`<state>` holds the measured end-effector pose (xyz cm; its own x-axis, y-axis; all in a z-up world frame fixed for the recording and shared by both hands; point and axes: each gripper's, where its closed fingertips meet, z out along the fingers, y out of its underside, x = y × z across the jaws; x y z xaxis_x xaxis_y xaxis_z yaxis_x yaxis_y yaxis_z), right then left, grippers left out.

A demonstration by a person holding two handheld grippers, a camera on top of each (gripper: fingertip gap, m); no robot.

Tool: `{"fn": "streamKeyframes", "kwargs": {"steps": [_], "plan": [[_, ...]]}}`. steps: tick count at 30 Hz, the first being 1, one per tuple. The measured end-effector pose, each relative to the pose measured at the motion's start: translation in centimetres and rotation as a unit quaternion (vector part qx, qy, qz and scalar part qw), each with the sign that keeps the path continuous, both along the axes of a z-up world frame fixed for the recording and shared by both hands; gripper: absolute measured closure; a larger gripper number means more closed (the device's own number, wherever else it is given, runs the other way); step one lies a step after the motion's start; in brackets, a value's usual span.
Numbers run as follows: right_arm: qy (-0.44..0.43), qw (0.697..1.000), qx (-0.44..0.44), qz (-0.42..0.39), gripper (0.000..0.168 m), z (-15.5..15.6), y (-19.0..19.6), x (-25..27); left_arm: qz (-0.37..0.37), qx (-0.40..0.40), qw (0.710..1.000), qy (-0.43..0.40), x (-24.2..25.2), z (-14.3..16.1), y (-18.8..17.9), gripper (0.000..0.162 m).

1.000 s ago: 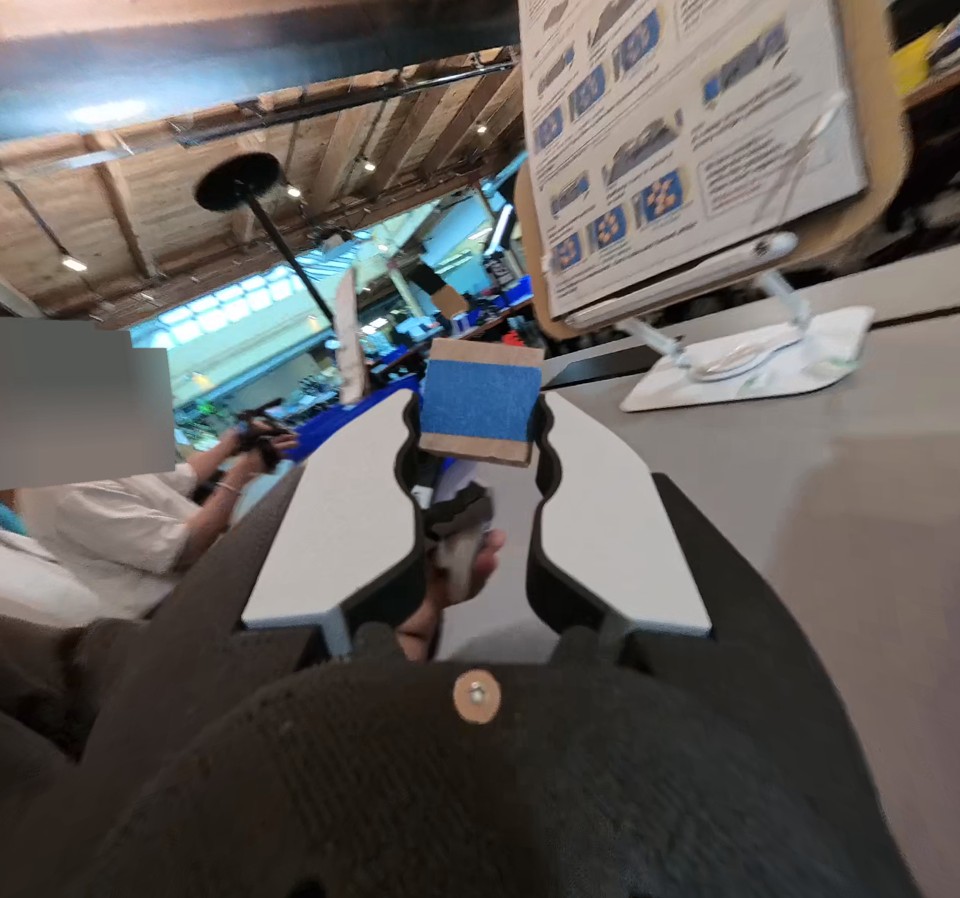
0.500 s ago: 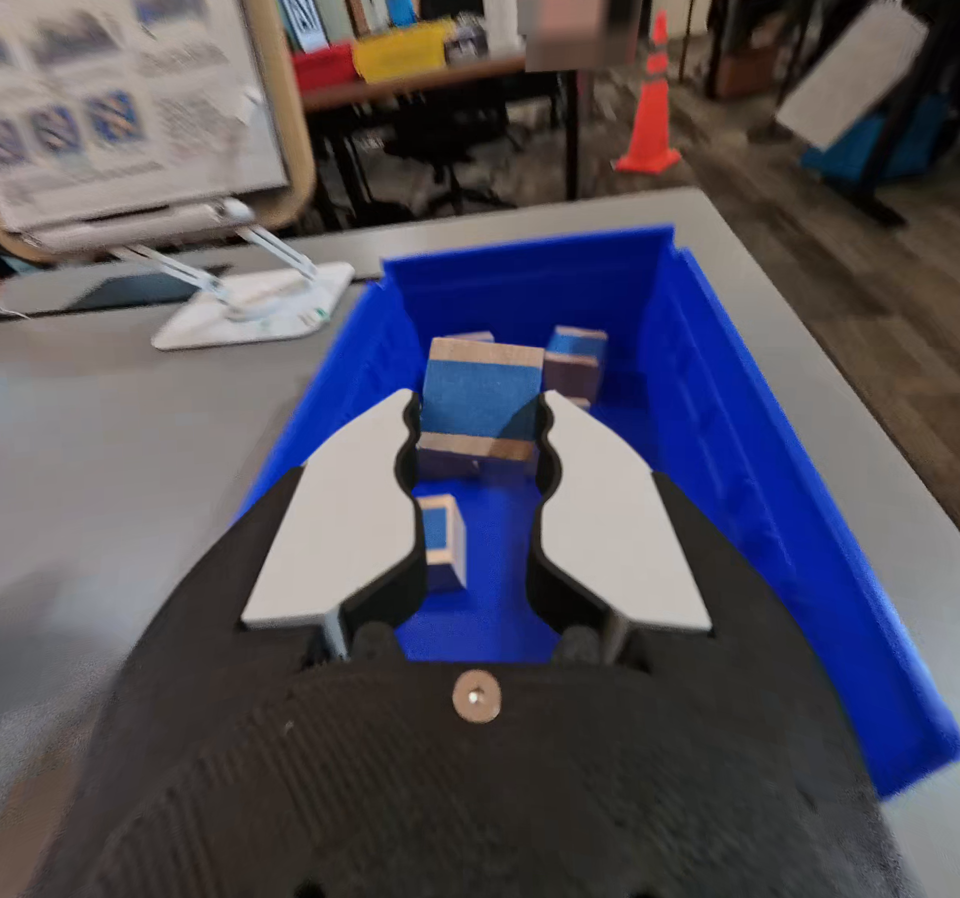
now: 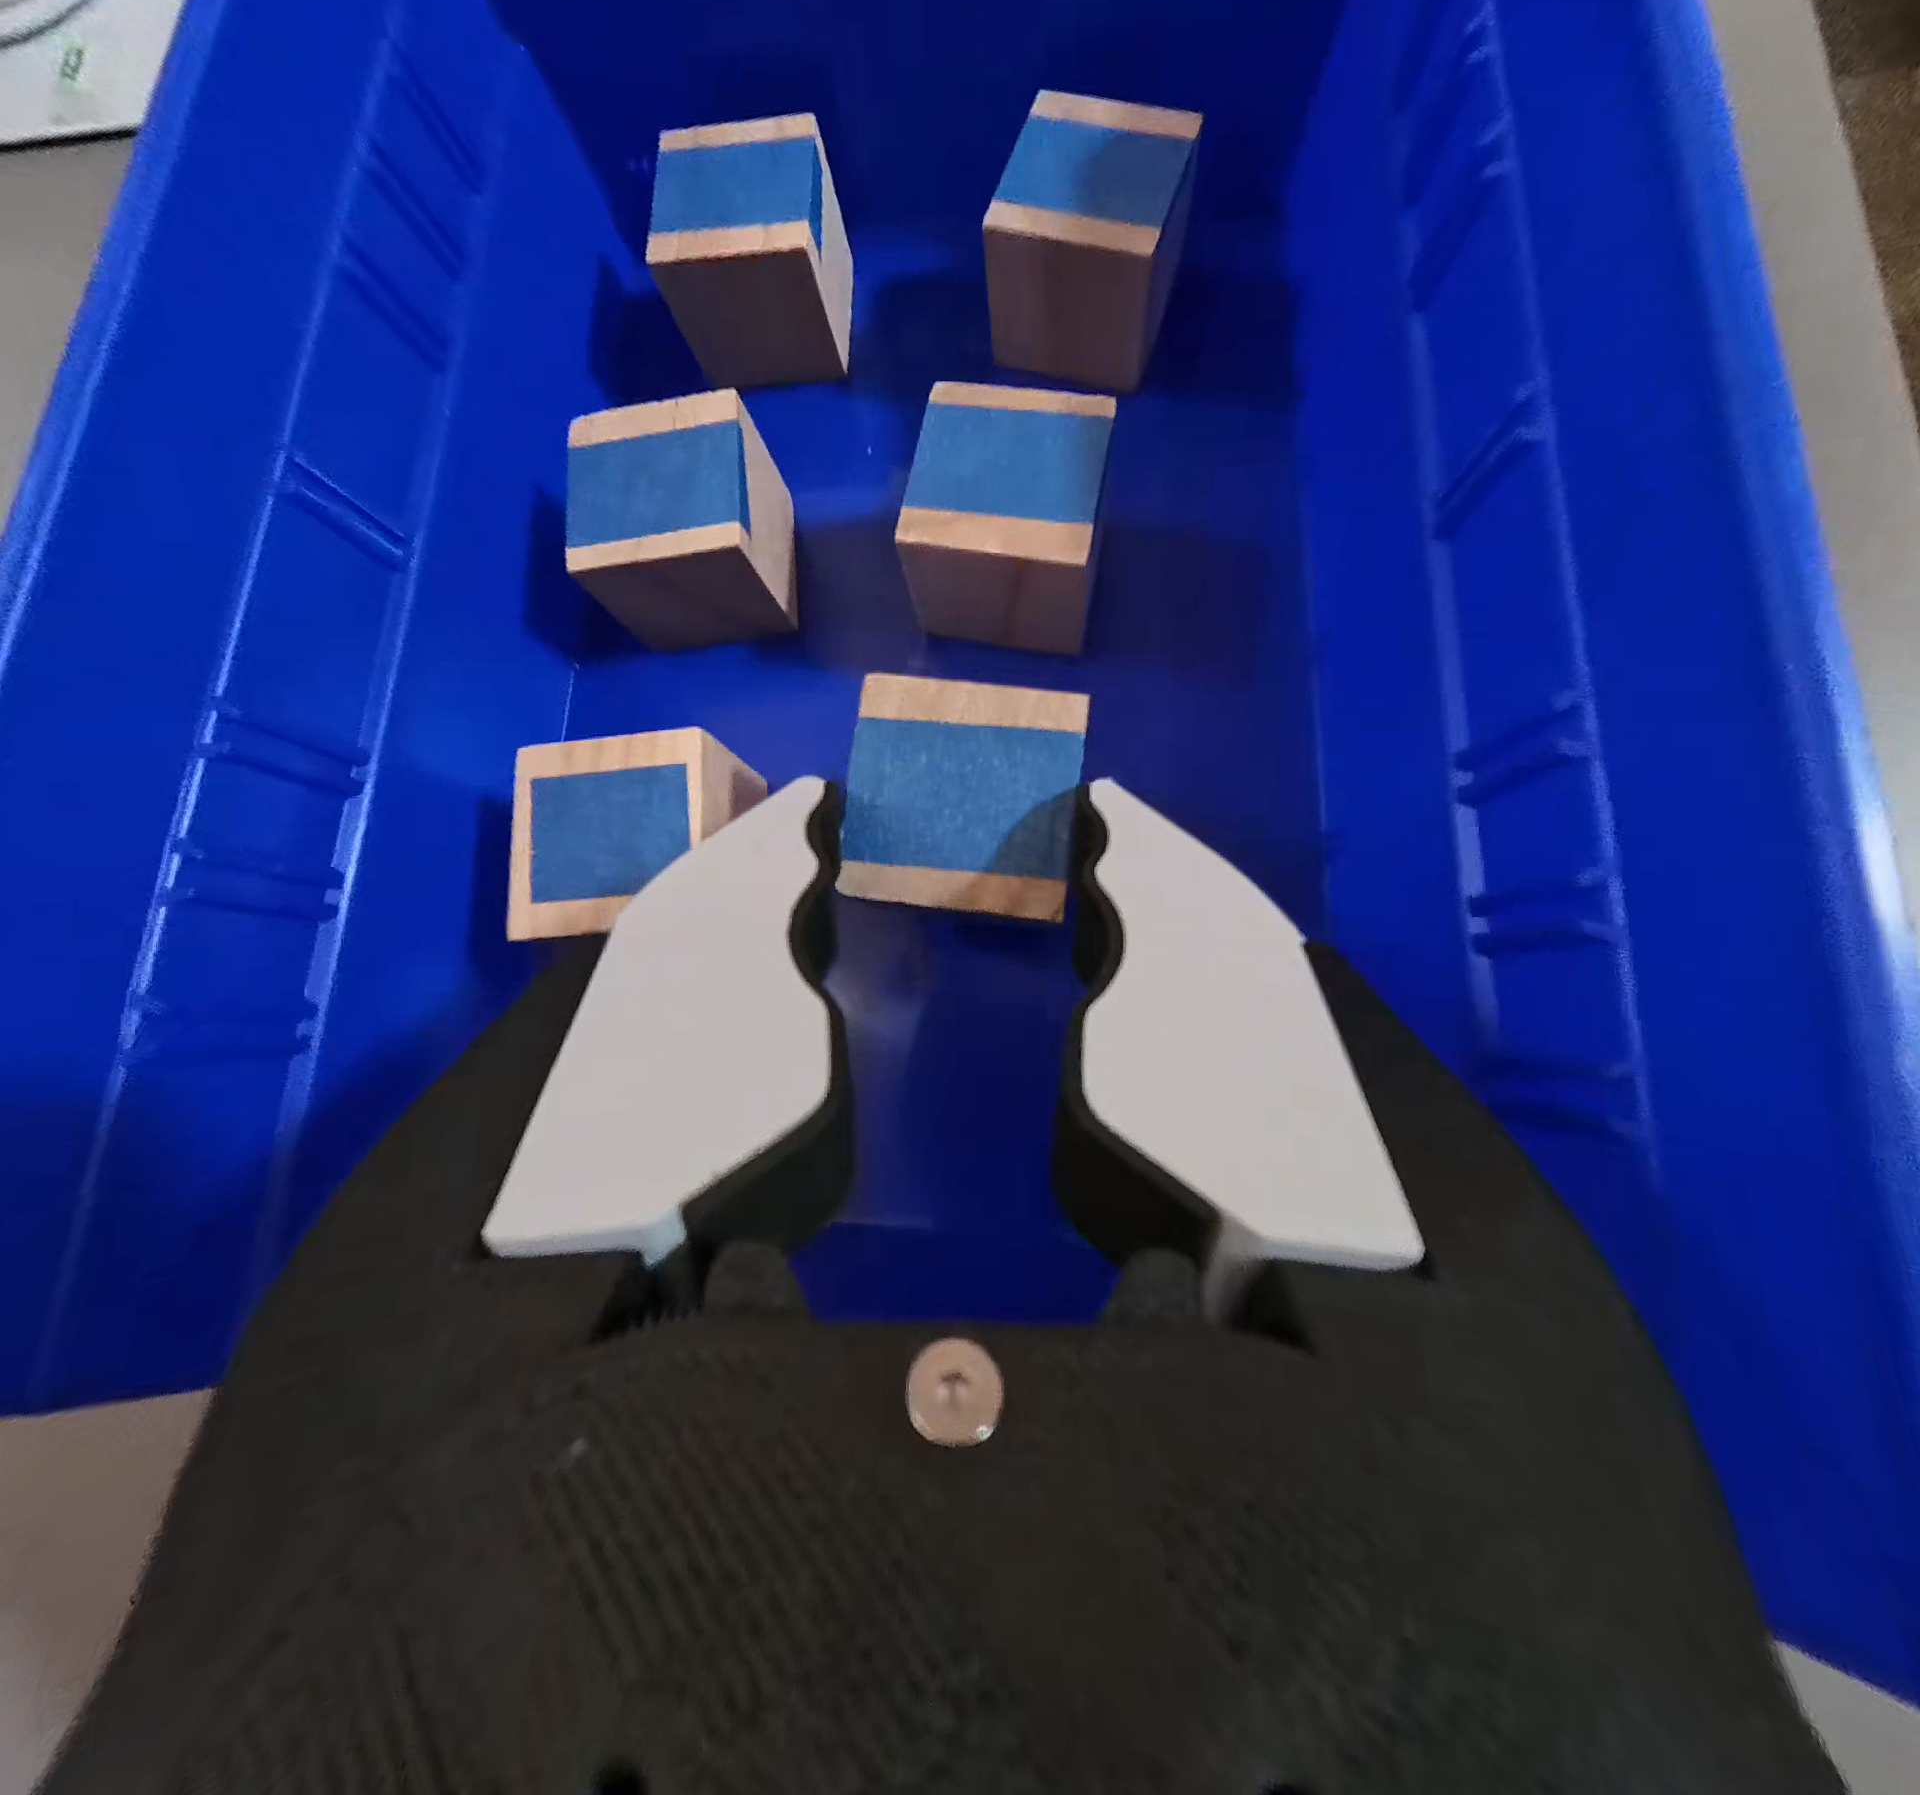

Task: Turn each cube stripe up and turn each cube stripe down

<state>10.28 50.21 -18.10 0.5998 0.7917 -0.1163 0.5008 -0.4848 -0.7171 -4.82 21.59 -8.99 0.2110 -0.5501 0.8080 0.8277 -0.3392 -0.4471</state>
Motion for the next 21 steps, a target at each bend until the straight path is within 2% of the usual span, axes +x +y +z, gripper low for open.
{"fn": "streamKeyframes", "kwargs": {"steps": [15,21], "plan": [[-0.036,0.999,-0.005,-0.023,0.124,-0.9,0.5,0.9,0.004,-0.007,1.000,-0.001,-0.3,-0.4,-0.1,0.119],[-0.025,0.999,-0.004,-0.031,0.113,-0.5,0.6,1.2,0.000,-0.009,1.000,-0.002,-0.2,-0.5,0.0,0.119]]}}
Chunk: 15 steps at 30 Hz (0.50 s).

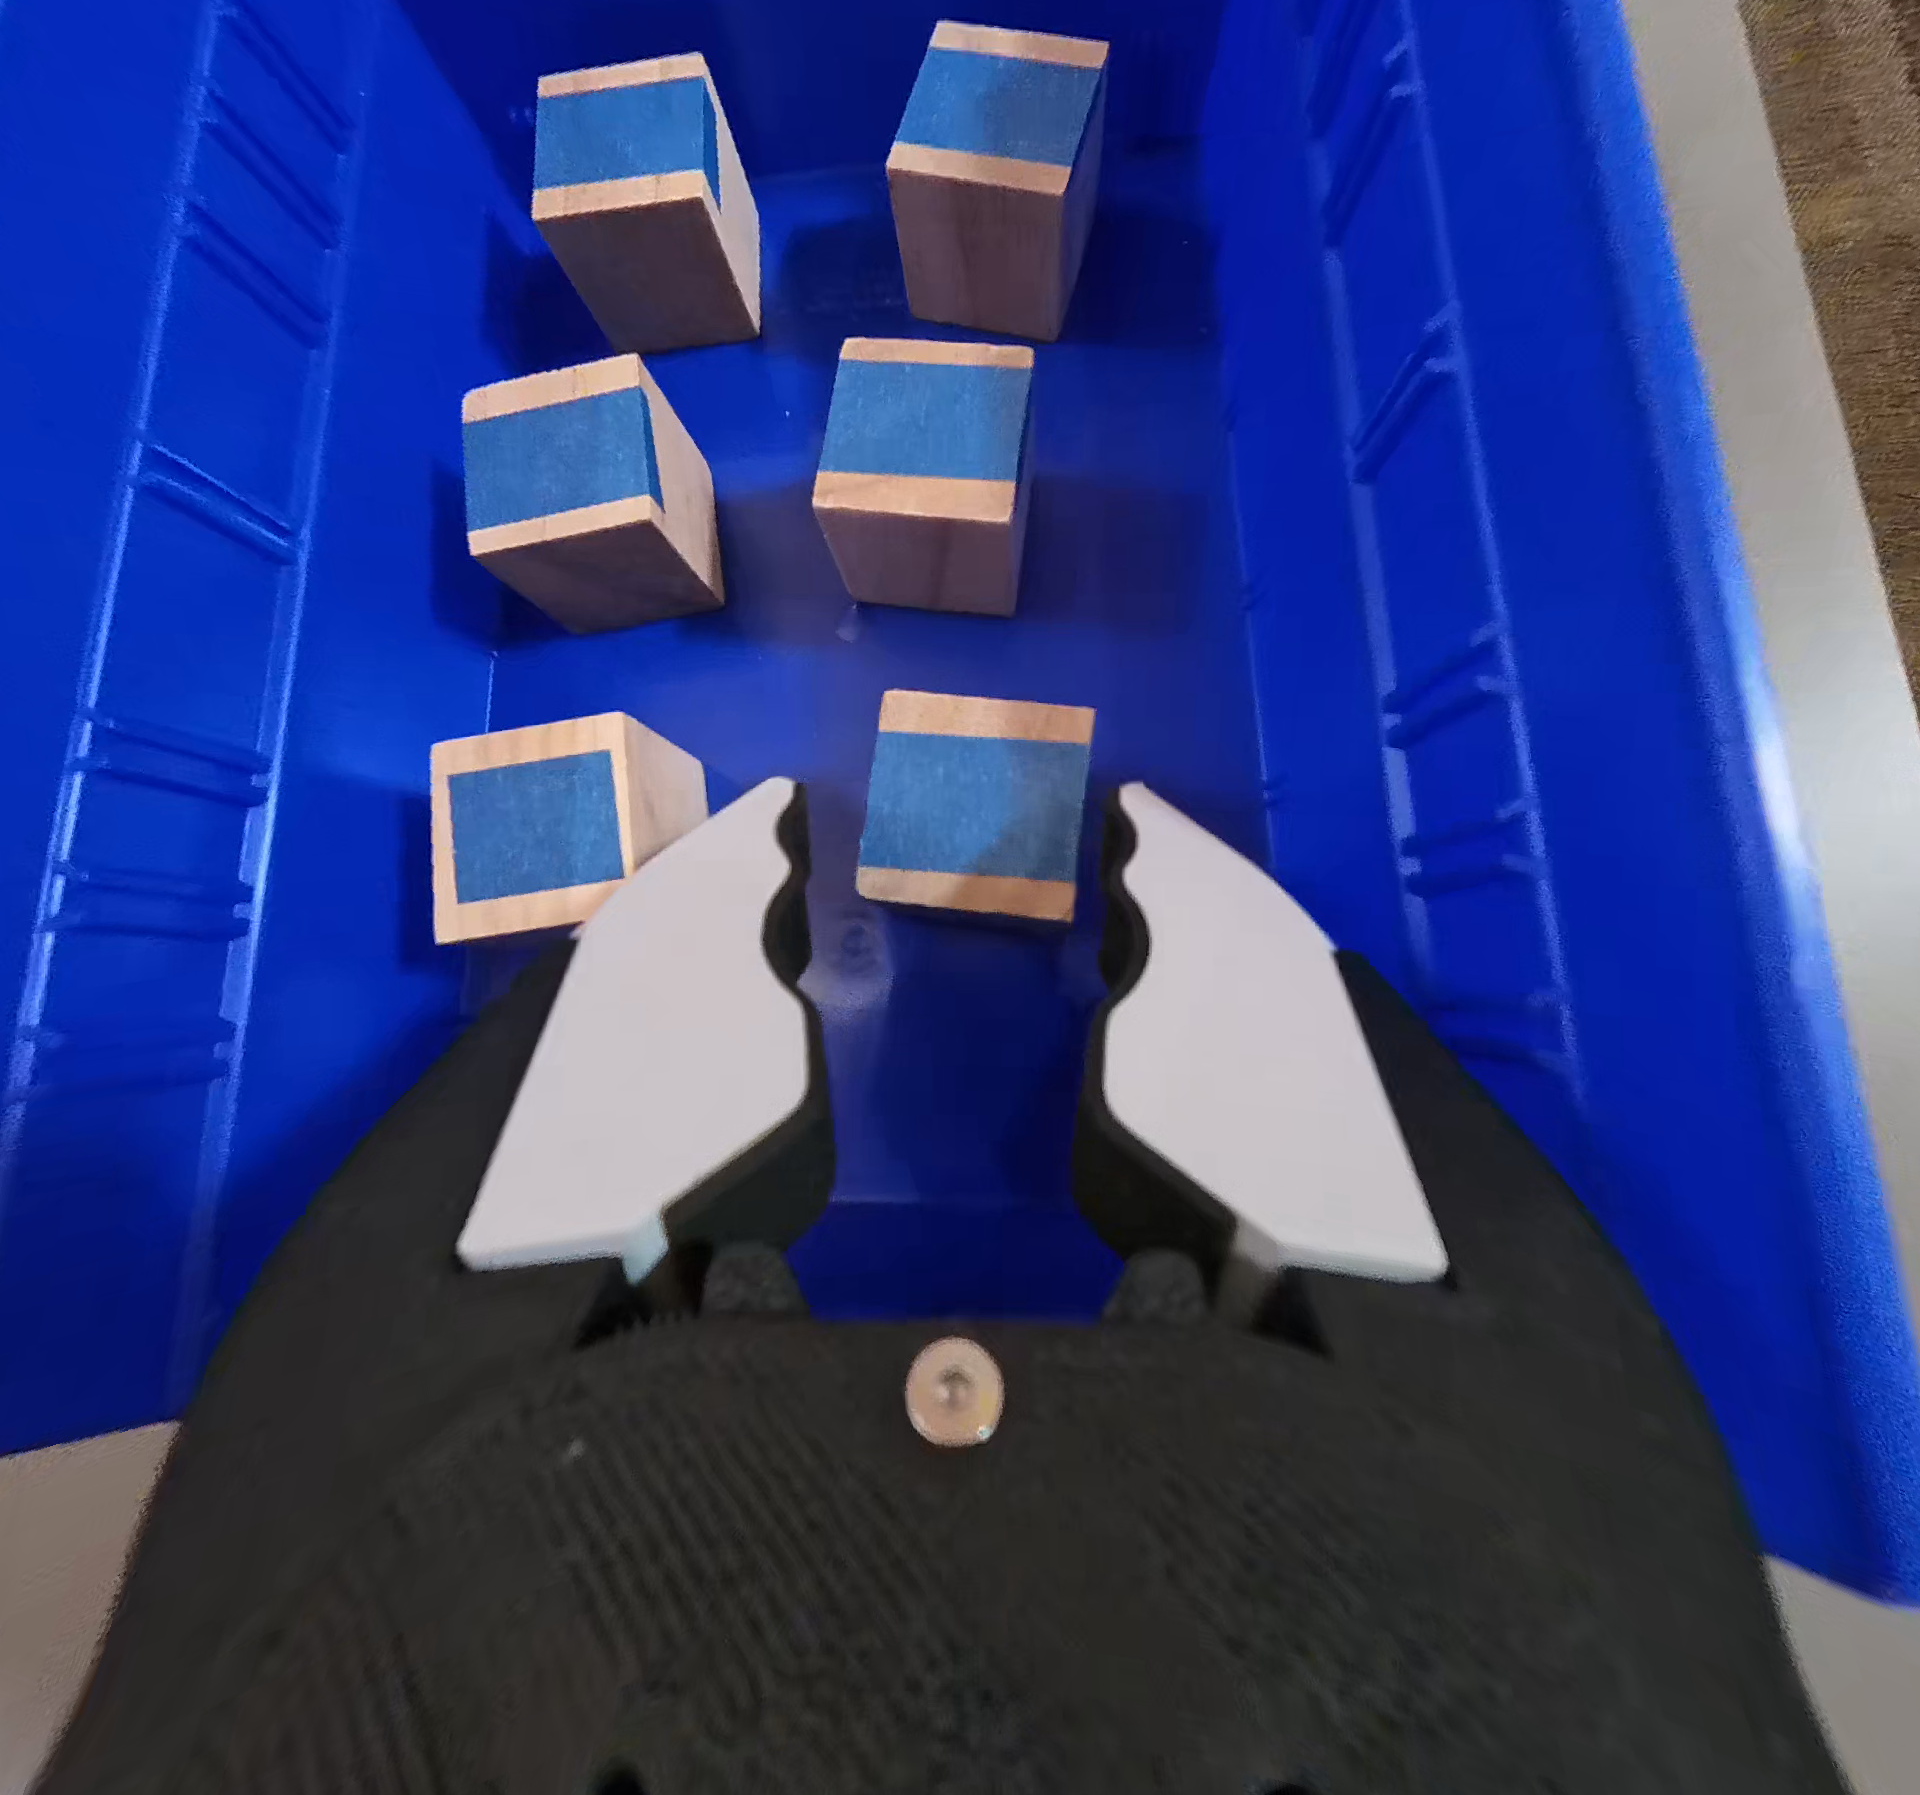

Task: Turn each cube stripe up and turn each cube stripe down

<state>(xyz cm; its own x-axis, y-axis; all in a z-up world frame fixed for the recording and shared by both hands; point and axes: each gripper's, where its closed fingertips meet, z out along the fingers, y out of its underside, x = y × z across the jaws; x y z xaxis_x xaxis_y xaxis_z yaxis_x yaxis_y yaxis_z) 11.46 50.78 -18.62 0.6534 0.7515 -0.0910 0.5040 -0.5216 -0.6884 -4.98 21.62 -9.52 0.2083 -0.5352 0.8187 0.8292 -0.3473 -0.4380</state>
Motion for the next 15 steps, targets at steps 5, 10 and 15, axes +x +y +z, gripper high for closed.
{"fn": "streamKeyframes", "kwargs": {"steps": [5,10,15], "plan": [[0.026,0.998,0.051,-0.015,0.104,2.3,0.5,0.9,0.013,0.004,0.998,0.057,0.9,0.3,0.5,0.113],[0.043,0.985,0.160,-0.055,0.098,5.8,0.6,3.2,0.044,0.023,0.975,0.215,3.1,1.1,1.4,0.105],[0.081,0.969,0.214,-0.090,0.099,7.4,-1.8,5.4,0.092,0.030,0.941,0.326,5.4,1.5,3.1,0.094]]}}
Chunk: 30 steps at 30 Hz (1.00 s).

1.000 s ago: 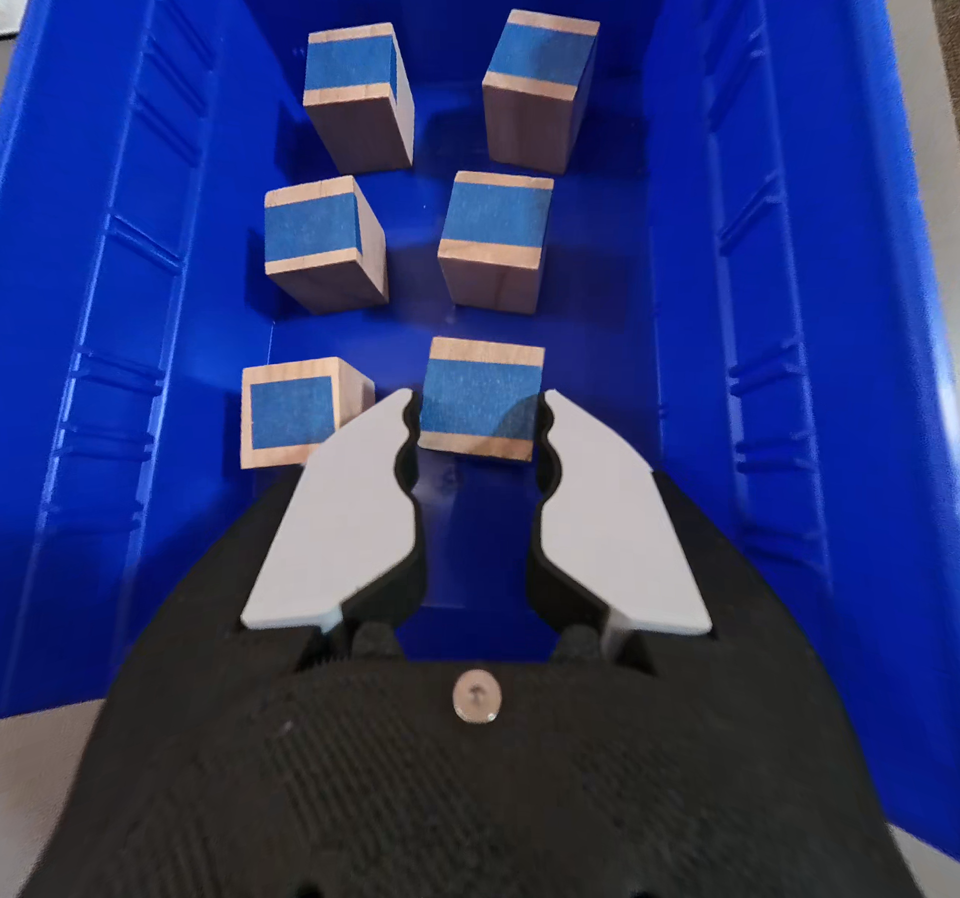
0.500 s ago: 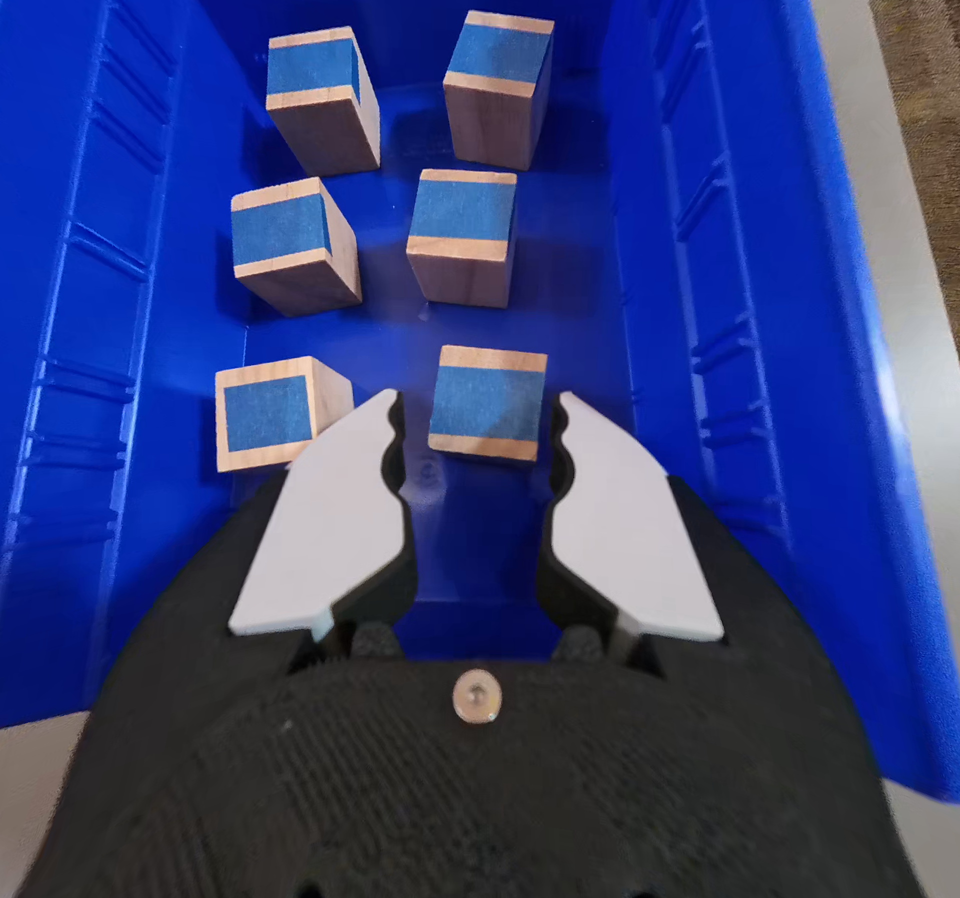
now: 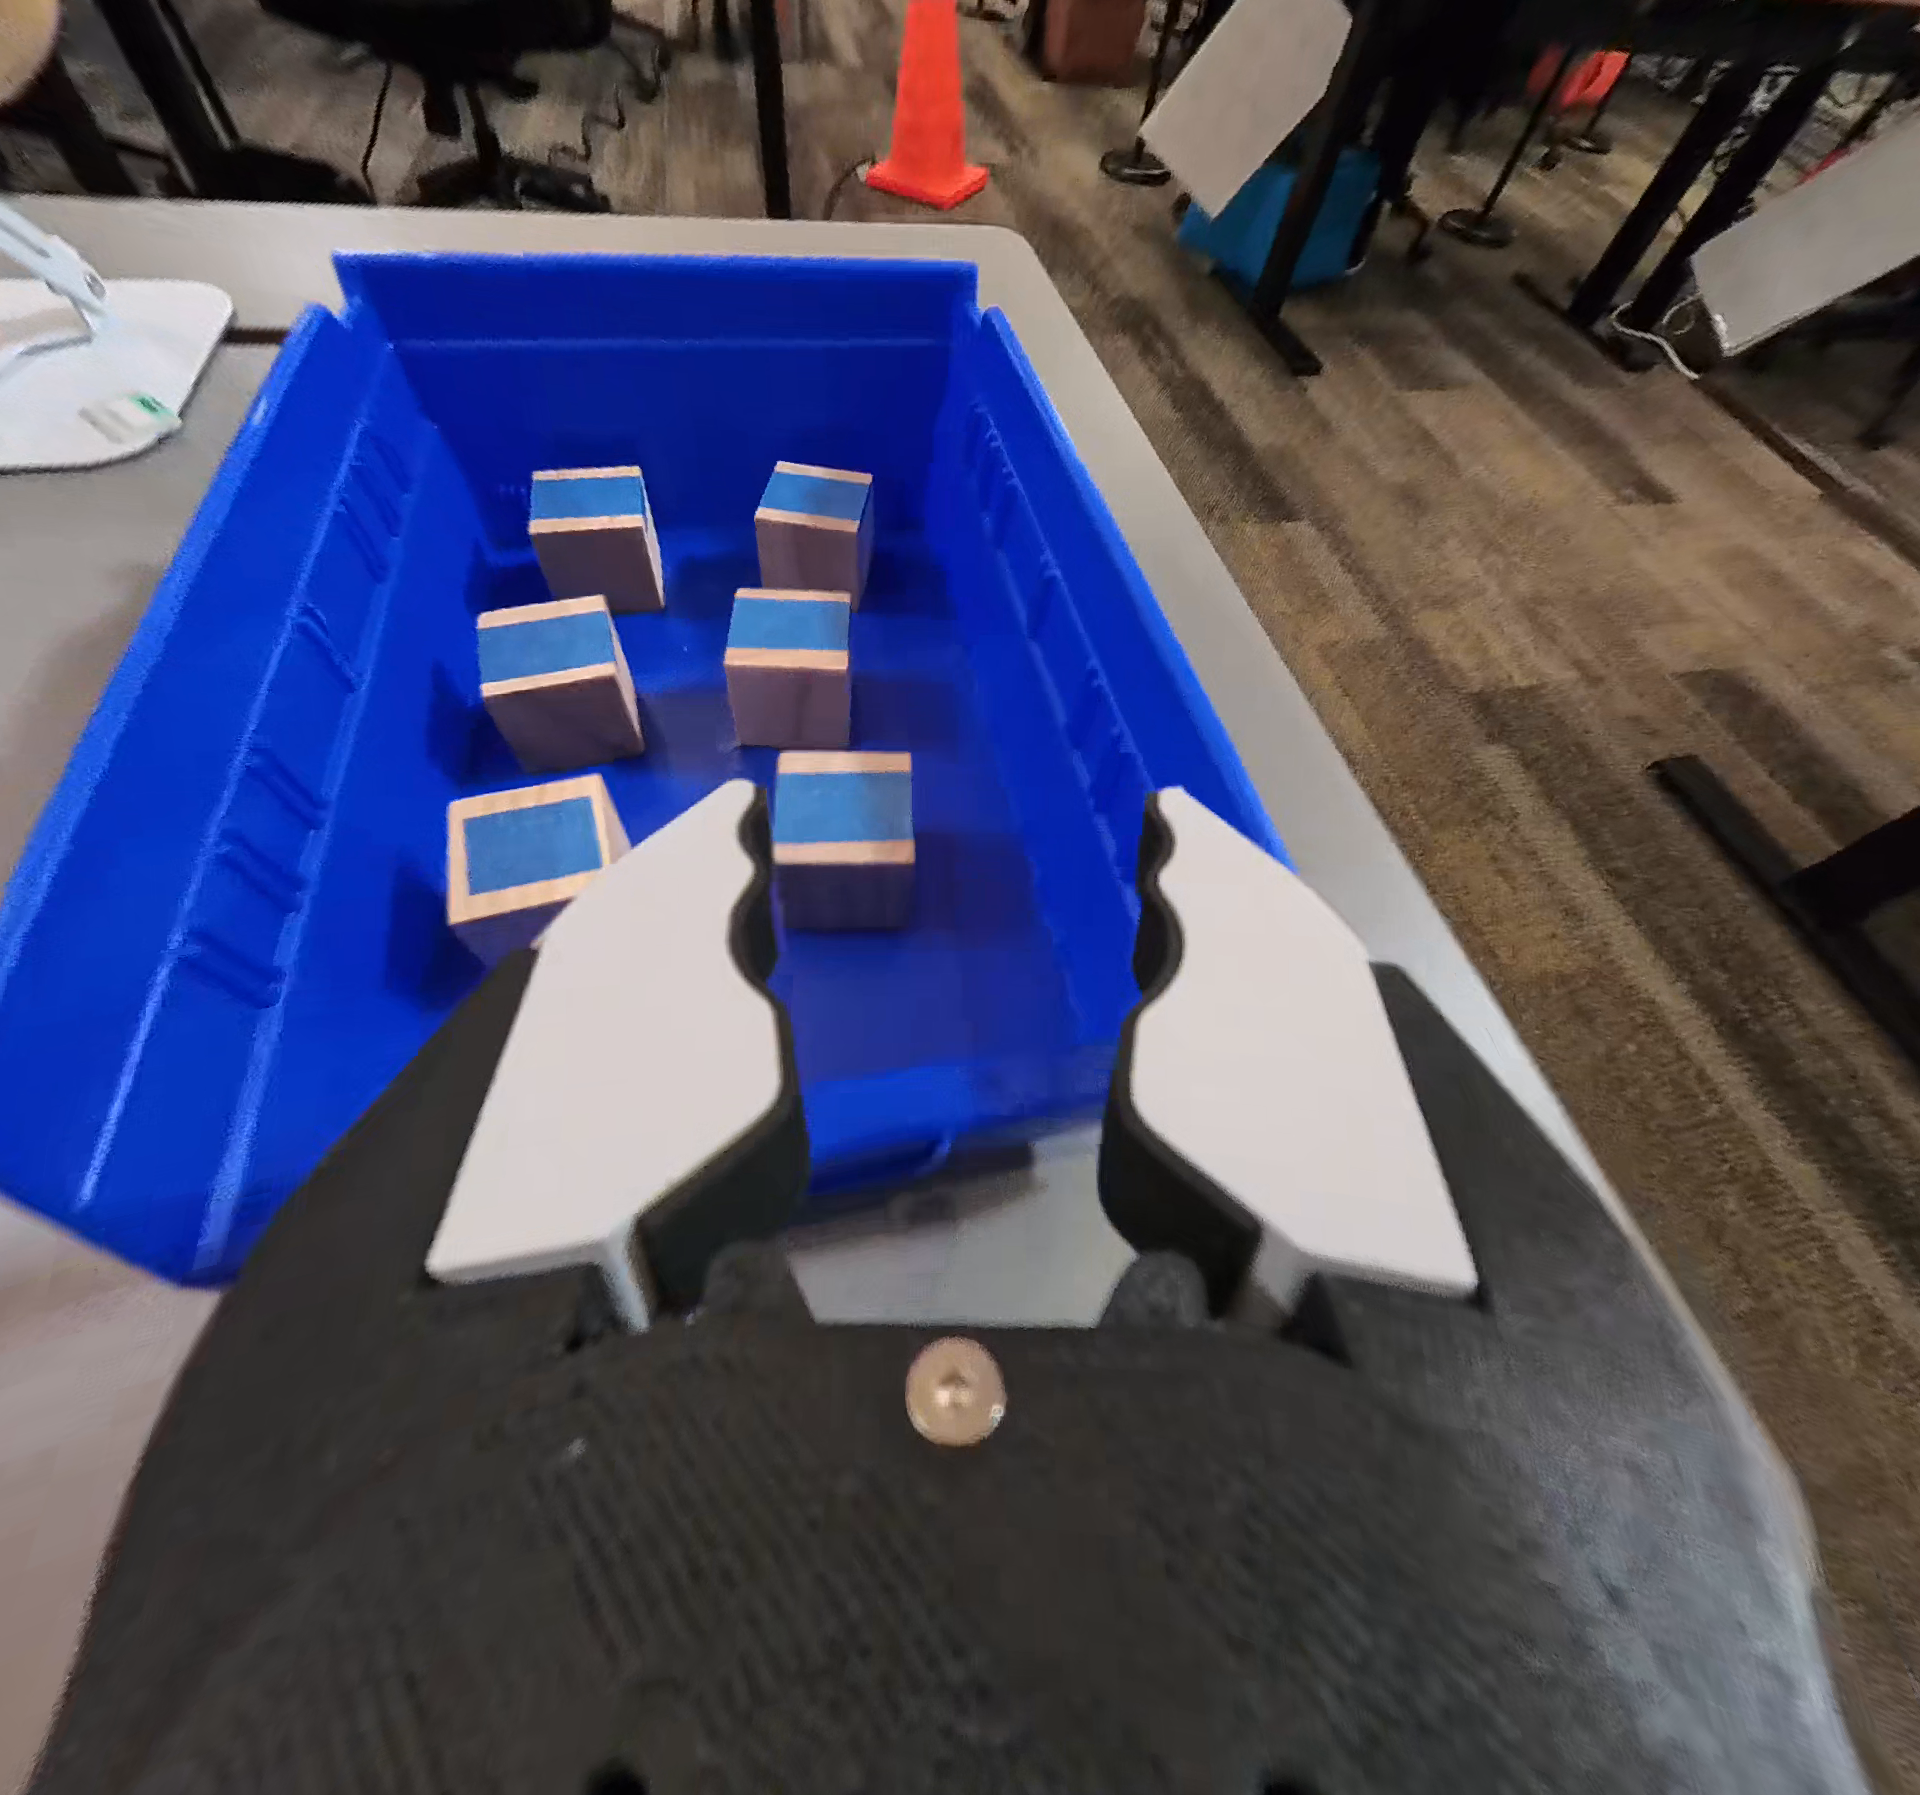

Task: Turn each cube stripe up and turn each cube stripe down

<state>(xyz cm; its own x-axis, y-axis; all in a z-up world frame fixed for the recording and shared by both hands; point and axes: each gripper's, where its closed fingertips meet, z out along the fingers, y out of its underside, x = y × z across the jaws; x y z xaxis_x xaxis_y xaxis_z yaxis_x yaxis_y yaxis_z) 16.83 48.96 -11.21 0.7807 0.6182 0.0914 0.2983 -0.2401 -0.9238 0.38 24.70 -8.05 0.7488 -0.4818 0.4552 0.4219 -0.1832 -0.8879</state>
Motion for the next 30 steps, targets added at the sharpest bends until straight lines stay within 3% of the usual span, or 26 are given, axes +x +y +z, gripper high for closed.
{"fn": "streamKeyframes", "kwargs": {"steps": [5,11,15,18,24,27,30], "plan": [[0.087,0.995,-0.040,-0.015,0.094,-0.3,-3.9,1.5,0.038,-0.026,0.998,0.041,1.7,-1.7,2.0,0.092],[0.093,0.994,-0.054,-0.018,0.086,-1.4,-5.8,1.8,0.156,0.043,0.976,0.143,0.8,0.2,2.0,0.093],[0.039,0.999,-0.021,-0.032,0.091,-2.5,-3.9,2.4,0.227,0.043,0.968,0.099,-1.8,0.8,0.6,0.115],[0.056,0.998,0.008,-0.040,0.094,-1.6,-2.5,3.0,0.243,0.021,0.967,0.073,-3.9,0.0,-0.6,0.137],[0.122,0.985,0.102,-0.067,0.088,2.9,-0.4,5.7,0.216,0.043,0.966,0.138,-6.2,0.8,-2.6,0.136],[0.140,0.983,0.104,-0.057,0.082,3.3,0.8,6.6,0.246,0.043,0.958,0.141,-8.2,1.3,-3.9,0.134],[0.135,0.985,0.105,-0.028,0.080,2.7,2.3,6.8,0.271,0.029,0.952,0.139,-10.2,1.1,-5.0,0.119]]}}
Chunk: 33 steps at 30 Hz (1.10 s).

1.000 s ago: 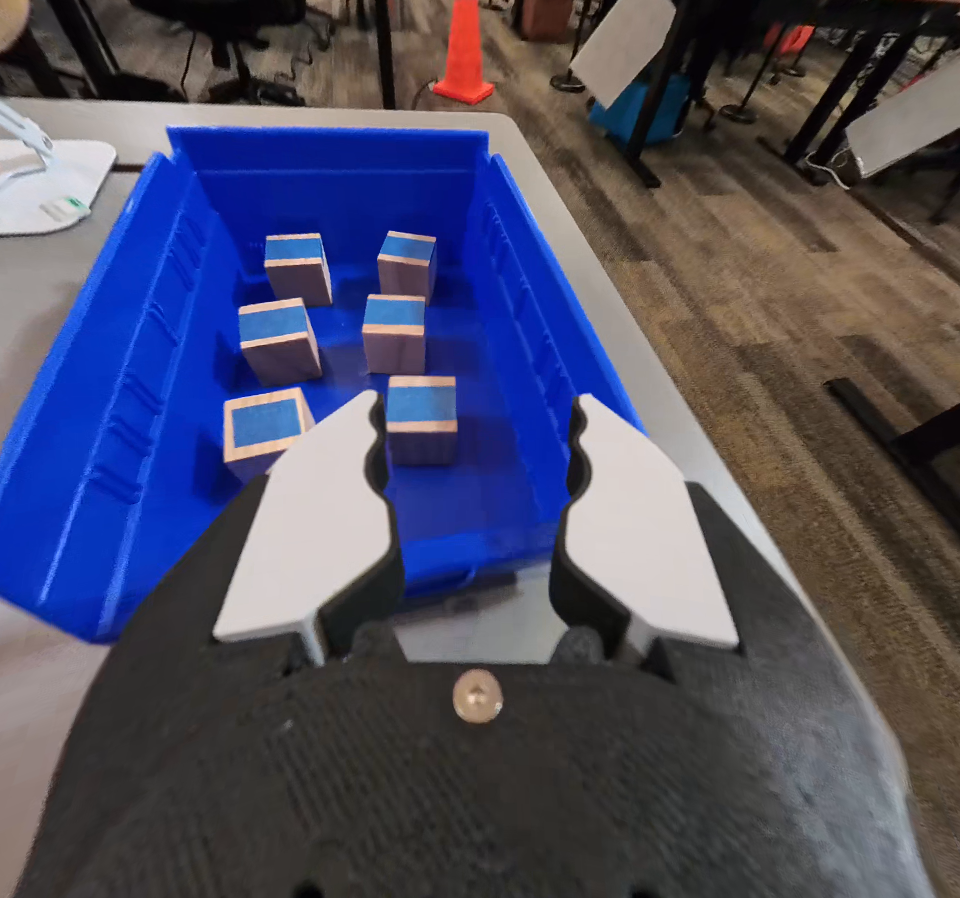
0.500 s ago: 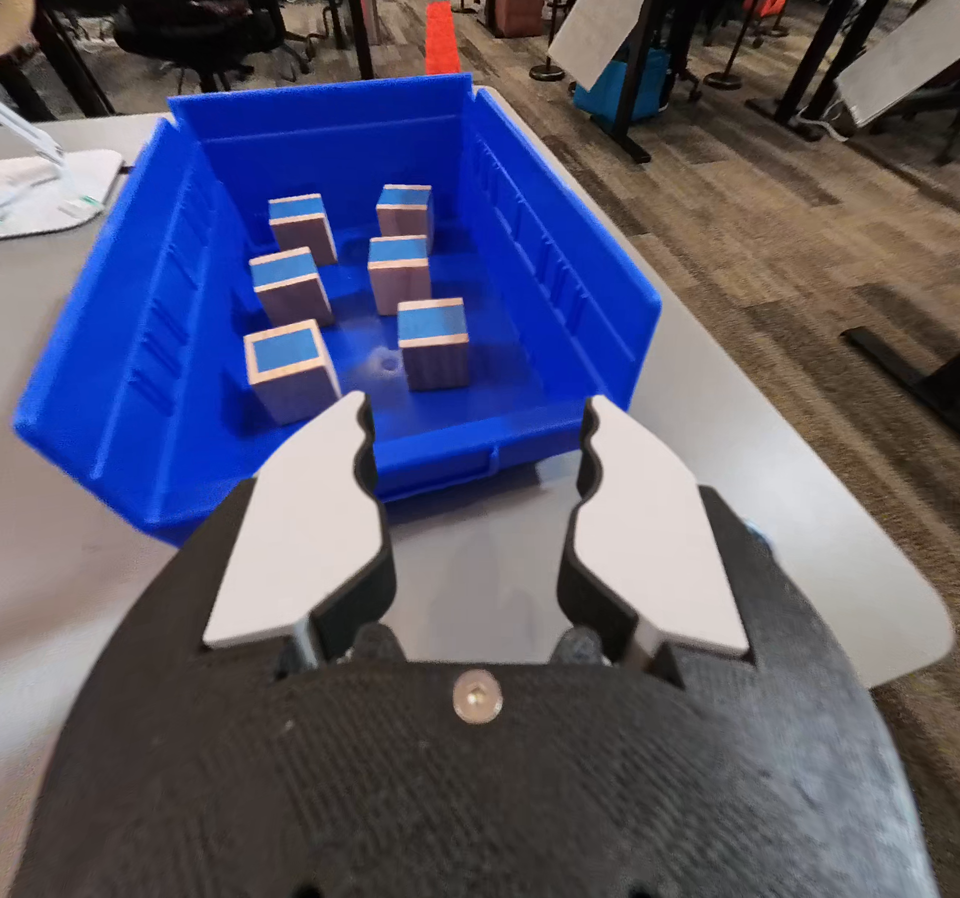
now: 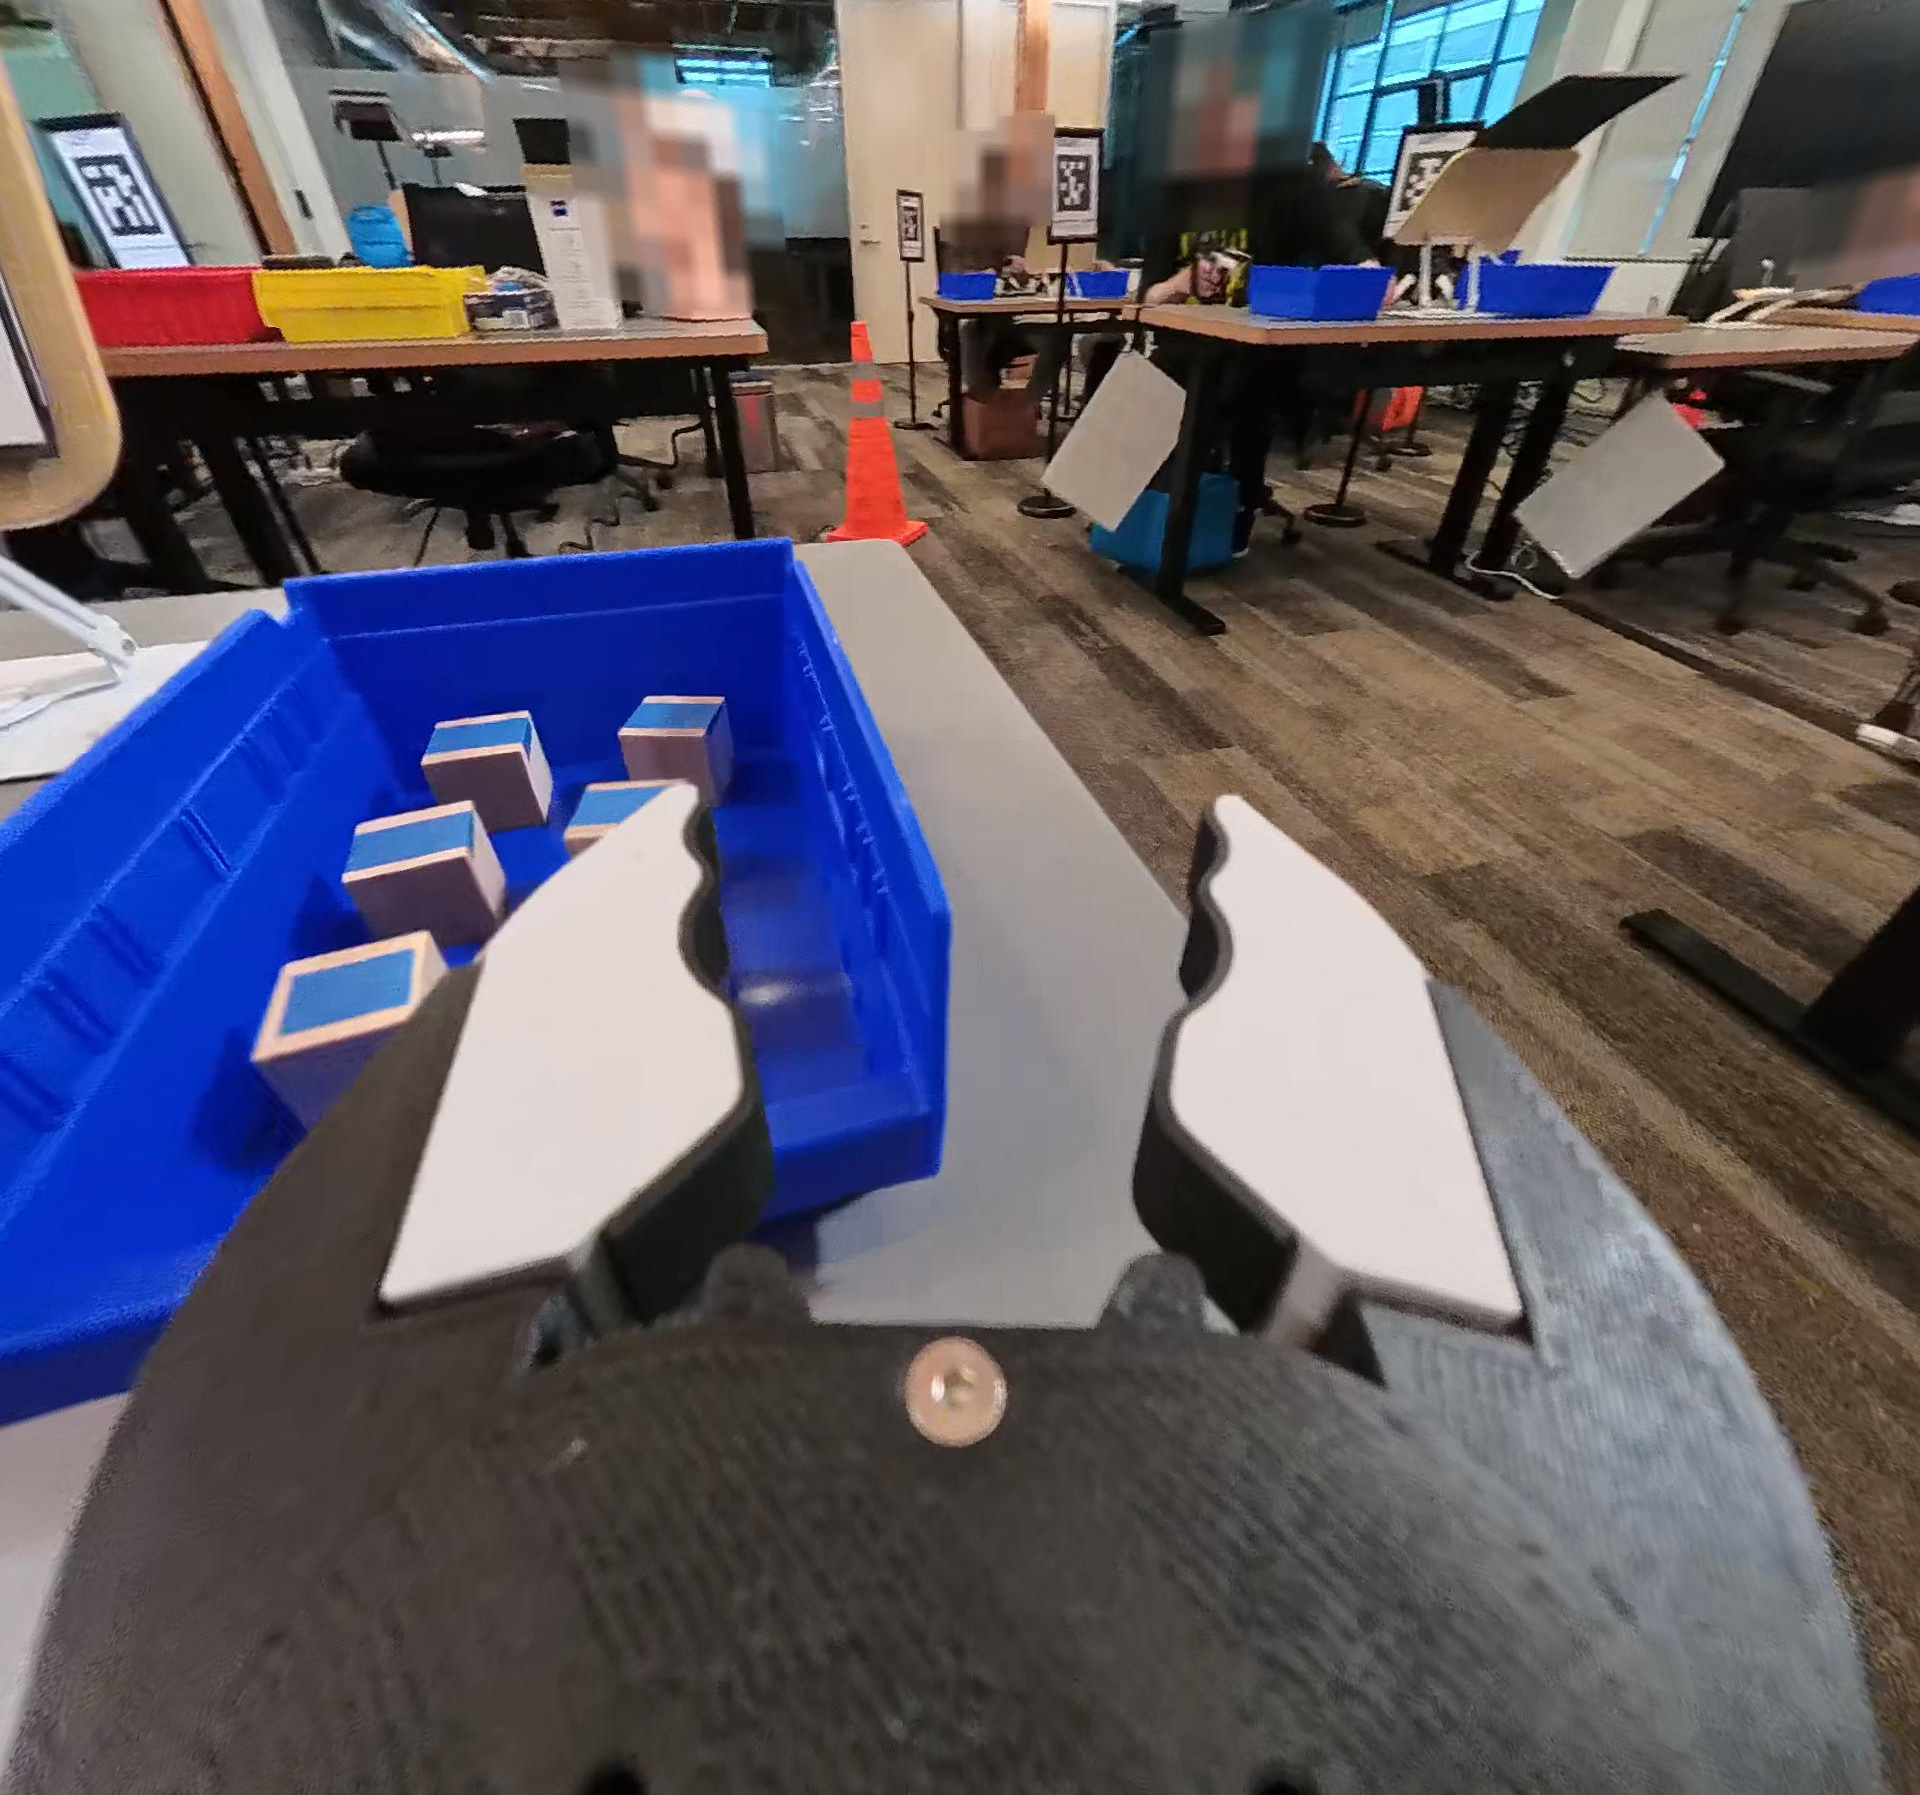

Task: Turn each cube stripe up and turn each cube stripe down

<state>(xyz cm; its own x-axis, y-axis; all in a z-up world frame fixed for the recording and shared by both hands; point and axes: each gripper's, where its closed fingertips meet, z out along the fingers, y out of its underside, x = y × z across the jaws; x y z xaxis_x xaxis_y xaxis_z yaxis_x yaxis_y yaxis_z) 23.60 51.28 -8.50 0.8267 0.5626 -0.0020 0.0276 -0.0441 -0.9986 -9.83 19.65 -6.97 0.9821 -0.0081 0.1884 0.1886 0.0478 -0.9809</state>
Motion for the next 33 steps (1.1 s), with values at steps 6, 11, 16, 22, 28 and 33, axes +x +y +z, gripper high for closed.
{"fn": "streamKeyframes", "kwargs": {"steps": [6,11,16,22,28,33], "plan": [[0.032,0.989,-0.111,0.091,0.074,-4.5,2.9,-1.8,0.031,0.002,0.999,-0.038,-3.4,-0.1,-2.2,0.108],[0.006,0.981,-0.126,0.146,0.088,-5.7,3.2,-4.1,0.064,-0.015,0.996,-0.053,-5.6,-1.1,-3.4,0.099],[-0.033,0.981,-0.128,0.141,0.096,-6.3,4.0,-5.5,0.066,-0.033,0.996,-0.055,-5.9,-1.9,-3.8,0.098],[-0.084,0.983,-0.122,0.106,0.113,-7.1,5.4,-5.7,0.082,-0.041,0.995,-0.041,-6.0,-2.2,-4.3,0.092],[-0.154,0.977,-0.112,0.097,0.144,-8.2,5.4,-6.4,0.091,-0.036,0.993,-0.060,-6.5,-2.2,-4.9,0.091],[-0.106,0.971,-0.158,0.145,0.164,-8.3,4.5,-7.1,0.100,-0.030,0.992,-0.077,-7.0,-2.1,-5.3,0.092]]}}
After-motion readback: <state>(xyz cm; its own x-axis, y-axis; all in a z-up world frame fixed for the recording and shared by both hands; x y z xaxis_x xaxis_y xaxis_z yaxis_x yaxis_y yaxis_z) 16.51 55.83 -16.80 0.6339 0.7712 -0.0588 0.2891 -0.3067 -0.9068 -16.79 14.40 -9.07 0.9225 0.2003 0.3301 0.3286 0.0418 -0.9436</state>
